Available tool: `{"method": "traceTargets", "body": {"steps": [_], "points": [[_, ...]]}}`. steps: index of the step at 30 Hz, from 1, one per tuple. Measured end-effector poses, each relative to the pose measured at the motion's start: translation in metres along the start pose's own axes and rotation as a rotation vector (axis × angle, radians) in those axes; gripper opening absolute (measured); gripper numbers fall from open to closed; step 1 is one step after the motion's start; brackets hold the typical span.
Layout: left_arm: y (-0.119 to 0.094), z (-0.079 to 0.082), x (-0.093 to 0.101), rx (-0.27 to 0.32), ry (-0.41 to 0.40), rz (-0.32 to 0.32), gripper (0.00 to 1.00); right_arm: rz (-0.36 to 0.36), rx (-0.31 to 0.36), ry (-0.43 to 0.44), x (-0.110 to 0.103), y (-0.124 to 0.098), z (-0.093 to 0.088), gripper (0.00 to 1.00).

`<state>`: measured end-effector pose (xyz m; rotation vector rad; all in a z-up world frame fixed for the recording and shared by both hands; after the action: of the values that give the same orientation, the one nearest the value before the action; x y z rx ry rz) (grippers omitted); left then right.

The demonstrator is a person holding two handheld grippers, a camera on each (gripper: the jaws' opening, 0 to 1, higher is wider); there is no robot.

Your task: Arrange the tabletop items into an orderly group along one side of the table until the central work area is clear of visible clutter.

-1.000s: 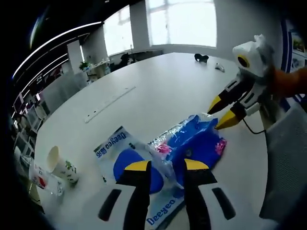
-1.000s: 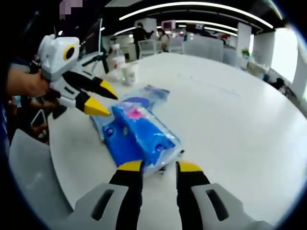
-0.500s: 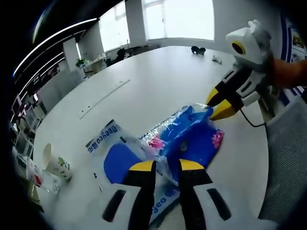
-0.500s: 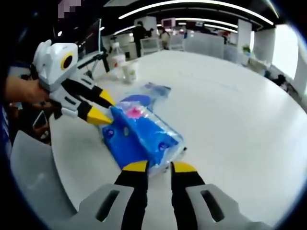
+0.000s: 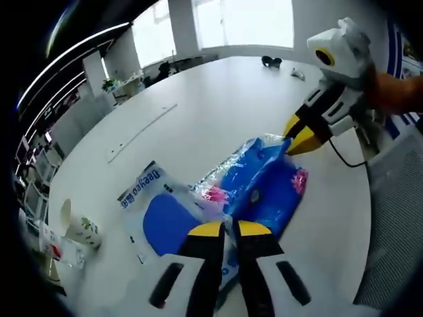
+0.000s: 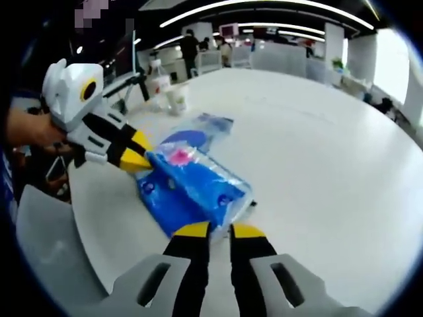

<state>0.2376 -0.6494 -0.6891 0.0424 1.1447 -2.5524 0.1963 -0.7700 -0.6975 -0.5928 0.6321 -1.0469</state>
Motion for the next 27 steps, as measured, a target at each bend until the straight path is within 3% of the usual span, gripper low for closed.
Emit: {"method": "traceTargets", "body": {"steps": [3, 17, 27], "points": [[-0.003, 0.005, 0.001, 0.005, 0.003, -0.008, 0.02, -0.007, 0.008, -0.044, -0.001, -0.002, 0.002, 0.01], [-0.015, 0.023, -0.003, 0.022, 0.022, 0.008, 0.0, -0.006, 0.072, -0.022, 0.005, -0.012, 0.021, 0.0], [-0.023, 0.043, -0.01, 0.063, 0.047, 0.051, 0.0, -0.035, 0.161, -0.043, 0.009, -0.027, 0.037, 0.0]]}}
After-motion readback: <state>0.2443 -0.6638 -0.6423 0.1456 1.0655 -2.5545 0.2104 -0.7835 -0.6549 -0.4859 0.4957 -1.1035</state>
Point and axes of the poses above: the point that each gripper's makers call its tool centre point, and the gripper's own axes: y roughly forward along the fingers, x roughly to its right, z roughly out of its top, the point moved 1 cm from there along -y, roughly backward along the fingers, and after that the axes turned 7 degrees about y, right-handed, at the moved point
